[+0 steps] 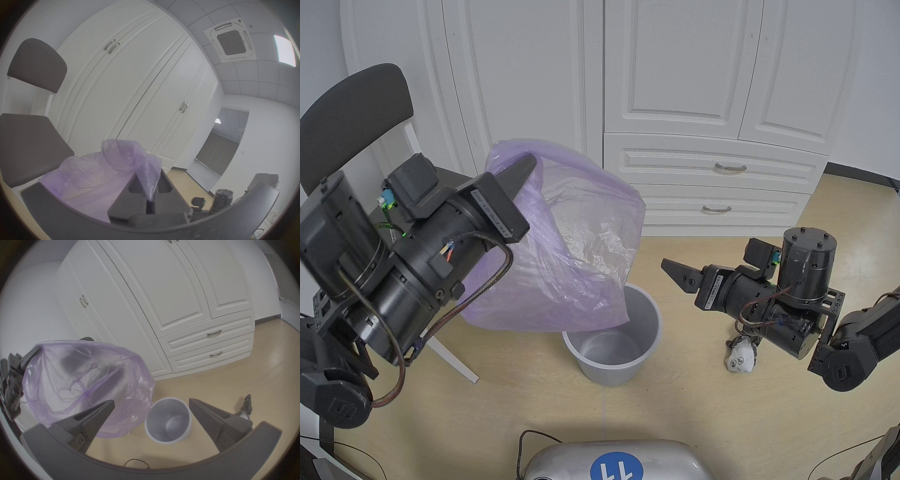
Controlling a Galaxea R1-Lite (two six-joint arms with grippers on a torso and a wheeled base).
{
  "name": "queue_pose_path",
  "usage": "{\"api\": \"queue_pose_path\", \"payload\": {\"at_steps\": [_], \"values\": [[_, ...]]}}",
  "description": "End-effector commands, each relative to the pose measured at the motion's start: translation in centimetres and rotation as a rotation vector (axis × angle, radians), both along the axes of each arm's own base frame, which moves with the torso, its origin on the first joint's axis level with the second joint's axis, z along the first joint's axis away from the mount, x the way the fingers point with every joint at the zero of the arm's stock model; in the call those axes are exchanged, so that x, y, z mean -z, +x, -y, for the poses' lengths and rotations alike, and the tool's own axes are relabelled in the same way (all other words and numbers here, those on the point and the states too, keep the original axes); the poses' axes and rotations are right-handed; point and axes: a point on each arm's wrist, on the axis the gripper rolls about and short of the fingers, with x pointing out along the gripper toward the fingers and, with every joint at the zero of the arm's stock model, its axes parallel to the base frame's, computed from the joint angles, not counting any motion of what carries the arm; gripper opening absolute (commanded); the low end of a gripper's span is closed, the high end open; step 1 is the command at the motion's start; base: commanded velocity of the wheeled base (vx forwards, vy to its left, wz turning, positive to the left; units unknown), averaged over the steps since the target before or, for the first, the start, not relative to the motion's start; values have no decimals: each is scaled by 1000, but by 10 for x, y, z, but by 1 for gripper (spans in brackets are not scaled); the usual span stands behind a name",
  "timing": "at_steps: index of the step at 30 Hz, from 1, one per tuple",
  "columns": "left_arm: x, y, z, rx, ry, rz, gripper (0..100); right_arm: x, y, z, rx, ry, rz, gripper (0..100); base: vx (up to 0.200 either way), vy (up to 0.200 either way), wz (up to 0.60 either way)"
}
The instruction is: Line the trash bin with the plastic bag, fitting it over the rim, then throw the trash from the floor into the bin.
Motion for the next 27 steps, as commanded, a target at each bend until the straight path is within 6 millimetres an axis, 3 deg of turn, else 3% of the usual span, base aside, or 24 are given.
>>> {"api": "queue_pose_path", "payload": {"at_steps": [1,9,17,23,27], "values": [[-7,-20,-9,60,-31,52,0,-13,5,-2,-16,120,-8,100,0,0,0],[-16,-29,-6,110,-82,116,0,-25,-20,5,-204,204,-68,100,0,0,0],[-35,-33,-9,107,-175,214,0,-11,-43,3,-321,131,-99,100,0,0,0],[-46,-46,-11,139,-232,269,0,-3,-47,-8,-353,105,-106,100,0,0,0],[-53,-57,-14,165,-258,291,0,0,-39,-20,-307,113,-103,100,0,0,0]]}}
